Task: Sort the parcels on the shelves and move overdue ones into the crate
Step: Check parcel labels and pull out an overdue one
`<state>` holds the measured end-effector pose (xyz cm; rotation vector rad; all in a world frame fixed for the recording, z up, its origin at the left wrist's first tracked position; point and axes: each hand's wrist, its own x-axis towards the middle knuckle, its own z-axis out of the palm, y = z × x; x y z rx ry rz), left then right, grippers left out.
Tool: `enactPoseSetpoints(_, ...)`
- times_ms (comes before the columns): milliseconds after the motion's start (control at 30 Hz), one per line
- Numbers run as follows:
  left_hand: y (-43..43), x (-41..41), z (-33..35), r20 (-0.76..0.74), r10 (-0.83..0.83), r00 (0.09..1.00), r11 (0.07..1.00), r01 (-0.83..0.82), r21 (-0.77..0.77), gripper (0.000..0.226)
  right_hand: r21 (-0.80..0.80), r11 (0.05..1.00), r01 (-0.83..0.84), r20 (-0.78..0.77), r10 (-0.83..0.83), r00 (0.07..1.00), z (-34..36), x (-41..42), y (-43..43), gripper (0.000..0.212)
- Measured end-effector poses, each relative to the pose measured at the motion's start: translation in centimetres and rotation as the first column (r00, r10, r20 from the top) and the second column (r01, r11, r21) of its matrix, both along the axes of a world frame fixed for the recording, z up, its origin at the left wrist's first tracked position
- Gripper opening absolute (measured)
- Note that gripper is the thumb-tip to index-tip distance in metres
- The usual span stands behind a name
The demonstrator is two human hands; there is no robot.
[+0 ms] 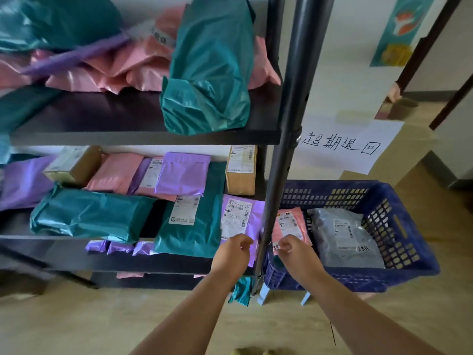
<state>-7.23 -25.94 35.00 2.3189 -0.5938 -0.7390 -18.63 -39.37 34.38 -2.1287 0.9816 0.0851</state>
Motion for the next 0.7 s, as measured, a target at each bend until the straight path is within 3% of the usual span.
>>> enactPoseSetpoints(200, 2.3, 0.6, -0.4, 0.019, 0.121, 0.992, 0.991, -0.122, 0.058, 0.037, 0.121, 0.991, -0.051, 0.049, 0.045, 0.998, -0.2, 1.2, 1.5, 0.019)
enactPoseSetpoints(367, 3.2, 0.4, -1.1, 0.115, 0.086, 0.990, 0.988, -0.100, 0.115, 0.043, 0.291, 0.957, 0.012, -0.008, -0.010, 1.000, -1.6, 2.1, 2.1, 0.025)
enactPoseSetpoints(500, 3.7, 1.1, -1.6, 0.171, 0.026, 0.985, 0.988, -0.051, 0.143, 0.049, 0.388, 0.920, 0.059, -0.072, -0.034, 0.997, -2.9, 3.2, 3.0, 0.016)
enactPoseSetpoints(567, 3.9, 1.8, -1.7, 0.177, 0.001, 0.984, 0.985, -0.032, 0.170, 0.053, 0.542, 0.823, 0.166, -0.087, -0.142, 0.986, -3.4, 3.8, 3.3, 0.013)
enactPoseSetpoints(700, 4.9, 3.5, -2.4, 0.151, -0.064, 0.986, 0.972, 0.027, 0.232, 0.057, 0.746, 0.525, 0.409, -0.150, -0.465, 0.872, -3.1, 5.7, 4.0, 0.007)
